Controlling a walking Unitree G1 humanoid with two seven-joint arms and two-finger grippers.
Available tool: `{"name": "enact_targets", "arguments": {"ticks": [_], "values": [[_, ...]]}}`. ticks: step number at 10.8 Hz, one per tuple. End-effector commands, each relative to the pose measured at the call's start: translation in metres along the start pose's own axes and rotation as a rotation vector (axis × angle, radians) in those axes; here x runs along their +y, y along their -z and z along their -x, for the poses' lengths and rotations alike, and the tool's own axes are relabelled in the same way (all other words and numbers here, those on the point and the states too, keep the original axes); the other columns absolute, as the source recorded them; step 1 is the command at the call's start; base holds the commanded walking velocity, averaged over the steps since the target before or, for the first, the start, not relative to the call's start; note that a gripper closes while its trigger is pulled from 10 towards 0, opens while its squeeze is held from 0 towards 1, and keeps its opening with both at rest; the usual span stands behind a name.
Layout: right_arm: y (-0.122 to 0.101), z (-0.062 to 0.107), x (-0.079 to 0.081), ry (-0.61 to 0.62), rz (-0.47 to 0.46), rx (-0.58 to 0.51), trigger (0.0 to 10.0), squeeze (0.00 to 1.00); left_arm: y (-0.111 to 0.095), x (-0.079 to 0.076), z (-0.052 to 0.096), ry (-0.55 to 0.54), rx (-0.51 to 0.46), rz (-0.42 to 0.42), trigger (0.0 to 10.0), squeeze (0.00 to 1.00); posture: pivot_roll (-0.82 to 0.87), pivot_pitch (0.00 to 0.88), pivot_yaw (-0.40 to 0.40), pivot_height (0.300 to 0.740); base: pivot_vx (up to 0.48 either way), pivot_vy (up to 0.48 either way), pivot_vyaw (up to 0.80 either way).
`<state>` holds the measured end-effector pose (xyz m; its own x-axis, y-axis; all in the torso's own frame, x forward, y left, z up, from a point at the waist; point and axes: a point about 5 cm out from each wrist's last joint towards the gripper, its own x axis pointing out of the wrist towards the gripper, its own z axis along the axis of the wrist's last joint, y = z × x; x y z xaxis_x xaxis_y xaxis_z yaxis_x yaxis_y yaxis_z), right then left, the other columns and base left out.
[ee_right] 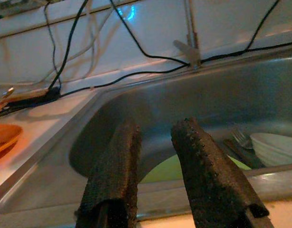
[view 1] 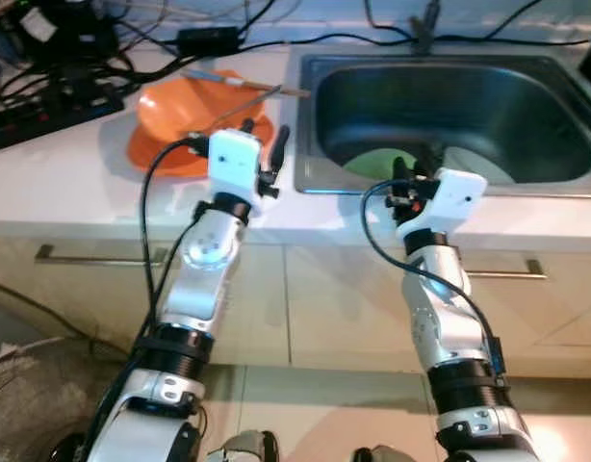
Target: Kitchen organization
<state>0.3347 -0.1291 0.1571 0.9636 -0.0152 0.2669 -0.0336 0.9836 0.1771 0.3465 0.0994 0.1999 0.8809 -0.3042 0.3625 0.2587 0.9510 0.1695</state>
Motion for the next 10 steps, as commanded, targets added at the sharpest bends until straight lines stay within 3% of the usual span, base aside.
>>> {"name": "enact_targets", "arguments": {"ticks": [1,4,10], "values": [[-0.0013,-0.0017,0.0001,0.002,0.006,-0.006,10.0,0.0,-0.0074,-0.0008,-0.0029,0.015,-0.03,-0.017,10.0,0.0,0.0,0.076,0.044,0.74,0.0,0.0,0.0],[-0.0008,-0.0026,0.0028,-0.007,0.015,-0.011,10.0,0.0,-0.0075,-0.0003,-0.0039,0.022,-0.033,-0.021,10.0,0.0,0.01,0.075,0.046,0.74,0.0,0.0,0.36],[0.0002,-0.0038,0.0034,-0.002,0.019,-0.009,10.0,0.0,-0.0075,-0.0013,-0.0063,0.044,-0.035,-0.027,10.0,0.0,0.01,0.071,0.054,0.74,0.0,0.0,0.07]]}}
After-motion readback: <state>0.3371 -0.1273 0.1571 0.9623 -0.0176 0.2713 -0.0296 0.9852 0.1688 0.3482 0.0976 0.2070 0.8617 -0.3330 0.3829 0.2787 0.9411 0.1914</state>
